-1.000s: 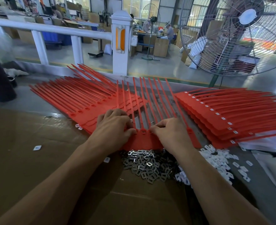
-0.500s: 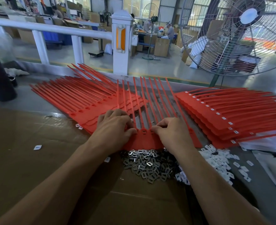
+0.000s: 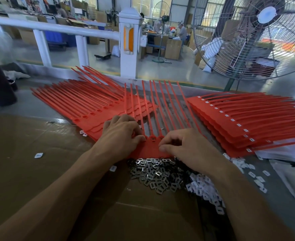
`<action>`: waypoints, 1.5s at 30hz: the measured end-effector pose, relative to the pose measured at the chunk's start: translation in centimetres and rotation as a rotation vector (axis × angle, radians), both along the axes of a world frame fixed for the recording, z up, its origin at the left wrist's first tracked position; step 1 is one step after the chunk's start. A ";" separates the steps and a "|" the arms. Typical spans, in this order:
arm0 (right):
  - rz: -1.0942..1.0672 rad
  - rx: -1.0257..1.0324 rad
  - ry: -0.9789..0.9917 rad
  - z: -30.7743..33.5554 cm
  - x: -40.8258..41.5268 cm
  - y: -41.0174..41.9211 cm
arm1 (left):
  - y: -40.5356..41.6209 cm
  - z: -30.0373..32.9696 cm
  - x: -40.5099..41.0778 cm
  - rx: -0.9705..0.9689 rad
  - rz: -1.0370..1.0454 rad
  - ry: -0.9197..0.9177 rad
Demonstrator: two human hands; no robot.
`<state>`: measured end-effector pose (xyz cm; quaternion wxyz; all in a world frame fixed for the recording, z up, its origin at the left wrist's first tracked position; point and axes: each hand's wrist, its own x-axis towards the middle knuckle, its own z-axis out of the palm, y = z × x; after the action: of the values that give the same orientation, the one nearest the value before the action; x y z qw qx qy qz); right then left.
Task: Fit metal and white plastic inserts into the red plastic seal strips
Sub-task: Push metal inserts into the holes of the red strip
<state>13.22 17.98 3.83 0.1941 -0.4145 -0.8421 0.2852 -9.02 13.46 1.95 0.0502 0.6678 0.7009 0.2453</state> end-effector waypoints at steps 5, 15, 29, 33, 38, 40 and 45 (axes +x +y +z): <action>0.122 -0.102 -0.110 0.1 0.0 -0.4 | 0.0 0.0 0.0 0.000 0.004 -0.005; 0.144 -0.021 -0.121 -0.1 -0.3 -0.6 | 0.0 -0.1 0.0 0.007 0.000 -0.010; 0.103 -0.155 0.011 0.7 0.3 -1.0 | 0.1 -0.3 0.0 0.006 0.001 -0.009; 0.092 -0.174 0.032 0.8 0.2 -1.1 | 0.2 -0.2 0.0 0.004 0.002 -0.014; 0.067 -0.176 0.094 0.7 0.2 -1.1 | 0.3 -0.3 -0.1 0.010 0.000 -0.007; 0.077 -0.194 0.093 0.7 0.1 -1.1 | 0.3 -0.4 -0.1 0.012 -0.001 -0.007; 0.103 -0.195 0.080 0.6 0.0 -1.0 | 0.3 -0.4 -0.2 0.013 -0.004 -0.005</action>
<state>13.24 17.01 4.42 0.1714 -0.3756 -0.8223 0.3916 -9.18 13.73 1.56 0.0482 0.6691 0.6978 0.2512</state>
